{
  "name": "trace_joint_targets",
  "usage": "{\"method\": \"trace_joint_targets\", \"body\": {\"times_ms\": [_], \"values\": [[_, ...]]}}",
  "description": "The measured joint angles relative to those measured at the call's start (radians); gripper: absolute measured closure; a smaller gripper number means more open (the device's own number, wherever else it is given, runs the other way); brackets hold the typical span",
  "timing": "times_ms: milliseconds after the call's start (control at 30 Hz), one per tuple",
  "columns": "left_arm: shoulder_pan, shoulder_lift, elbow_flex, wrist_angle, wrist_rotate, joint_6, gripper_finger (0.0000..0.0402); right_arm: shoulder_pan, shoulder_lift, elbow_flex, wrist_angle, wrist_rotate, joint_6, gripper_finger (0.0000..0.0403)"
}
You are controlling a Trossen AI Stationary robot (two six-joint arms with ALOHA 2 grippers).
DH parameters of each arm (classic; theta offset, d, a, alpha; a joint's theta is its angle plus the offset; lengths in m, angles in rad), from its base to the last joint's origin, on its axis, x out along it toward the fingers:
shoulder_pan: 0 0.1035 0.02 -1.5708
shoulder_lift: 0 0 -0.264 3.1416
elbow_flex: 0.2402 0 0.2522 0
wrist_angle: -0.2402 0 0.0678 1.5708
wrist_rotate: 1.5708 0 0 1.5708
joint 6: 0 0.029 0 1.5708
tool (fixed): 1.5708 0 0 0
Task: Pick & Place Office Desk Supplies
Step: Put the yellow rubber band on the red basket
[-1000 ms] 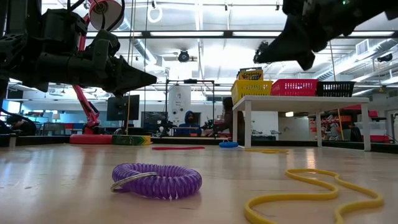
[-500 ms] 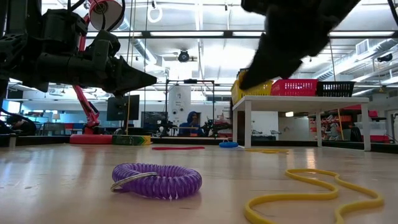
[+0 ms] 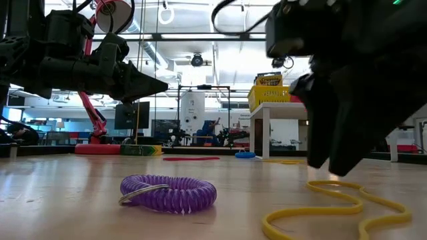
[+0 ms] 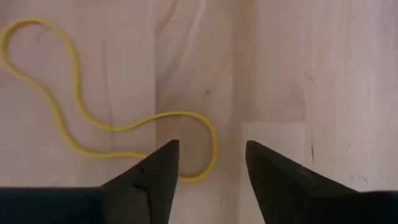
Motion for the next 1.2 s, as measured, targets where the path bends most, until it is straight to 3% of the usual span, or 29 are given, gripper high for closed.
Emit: {"method": "trace_joint_targets", "body": {"times_ms": [133, 333, 767, 1200], "values": [[0.0, 0.0, 0.0, 0.003, 0.0, 0.0, 0.0373, -0.025, 0.006, 0.0, 0.003, -0.023, -0.01, 0.0222], [0.0, 0.0, 0.0, 0.003, 0.0, 0.0, 0.0373, -0.032, 0.019, 0.0, 0.014, -0.091, -0.037, 0.0287], [0.0, 0.0, 0.0, 0.003, 0.0, 0.0, 0.0373, -0.032, 0.039, 0.003, 0.01, -0.077, -0.013, 0.0392], [0.0, 0.0, 0.0, 0.003, 0.0, 0.0, 0.0373, -0.037, -0.043, -0.001, 0.006, -0.044, -0.027, 0.0401]]}}
